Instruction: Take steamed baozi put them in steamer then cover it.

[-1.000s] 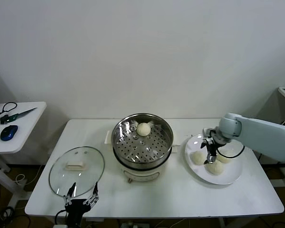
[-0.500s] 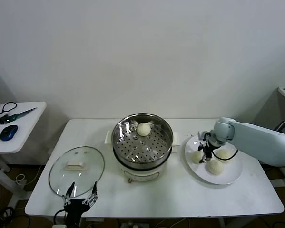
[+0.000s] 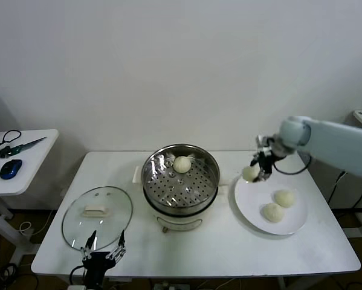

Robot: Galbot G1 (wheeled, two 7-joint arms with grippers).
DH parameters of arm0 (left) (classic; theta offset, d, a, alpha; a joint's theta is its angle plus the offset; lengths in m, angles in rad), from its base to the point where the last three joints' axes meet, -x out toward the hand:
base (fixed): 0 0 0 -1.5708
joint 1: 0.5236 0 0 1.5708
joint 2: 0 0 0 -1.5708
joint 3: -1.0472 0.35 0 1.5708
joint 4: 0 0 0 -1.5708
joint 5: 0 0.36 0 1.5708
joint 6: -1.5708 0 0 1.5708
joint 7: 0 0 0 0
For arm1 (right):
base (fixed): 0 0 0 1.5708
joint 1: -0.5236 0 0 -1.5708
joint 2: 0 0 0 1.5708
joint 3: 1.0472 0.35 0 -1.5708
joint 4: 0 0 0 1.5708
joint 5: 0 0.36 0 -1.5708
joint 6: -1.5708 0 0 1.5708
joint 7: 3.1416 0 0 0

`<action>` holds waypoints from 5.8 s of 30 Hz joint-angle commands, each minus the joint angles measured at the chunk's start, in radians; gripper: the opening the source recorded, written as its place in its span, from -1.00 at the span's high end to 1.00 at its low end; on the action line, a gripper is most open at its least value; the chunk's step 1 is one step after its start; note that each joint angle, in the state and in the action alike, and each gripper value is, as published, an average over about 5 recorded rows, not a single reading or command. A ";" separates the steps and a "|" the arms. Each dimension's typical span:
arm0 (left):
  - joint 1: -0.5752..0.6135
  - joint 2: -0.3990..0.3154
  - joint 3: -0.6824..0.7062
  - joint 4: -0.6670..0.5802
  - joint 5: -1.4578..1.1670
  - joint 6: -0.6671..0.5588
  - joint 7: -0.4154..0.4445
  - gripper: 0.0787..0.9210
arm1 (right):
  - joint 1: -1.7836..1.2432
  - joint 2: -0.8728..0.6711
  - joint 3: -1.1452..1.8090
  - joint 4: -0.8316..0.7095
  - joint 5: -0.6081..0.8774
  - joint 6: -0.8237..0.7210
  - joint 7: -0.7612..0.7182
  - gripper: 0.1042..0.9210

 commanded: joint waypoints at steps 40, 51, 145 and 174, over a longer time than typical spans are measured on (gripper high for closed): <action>0.016 0.000 -0.005 -0.011 0.002 -0.018 -0.004 -0.77 | -0.286 0.562 0.113 -0.072 0.155 -0.262 0.369 -0.34; 0.025 -0.004 -0.005 -0.018 0.010 -0.019 -0.005 -0.77 | -0.111 0.415 0.077 0.018 0.135 -0.140 0.217 -0.75; 0.015 -0.004 0.000 -0.007 0.022 -0.015 -0.002 -0.77 | 0.340 0.168 -0.061 0.134 -0.246 0.598 -0.090 -0.28; 0.035 -0.016 -0.018 -0.043 0.018 -0.011 -0.005 -0.77 | -0.195 0.391 0.044 0.149 -0.809 0.798 0.151 -0.28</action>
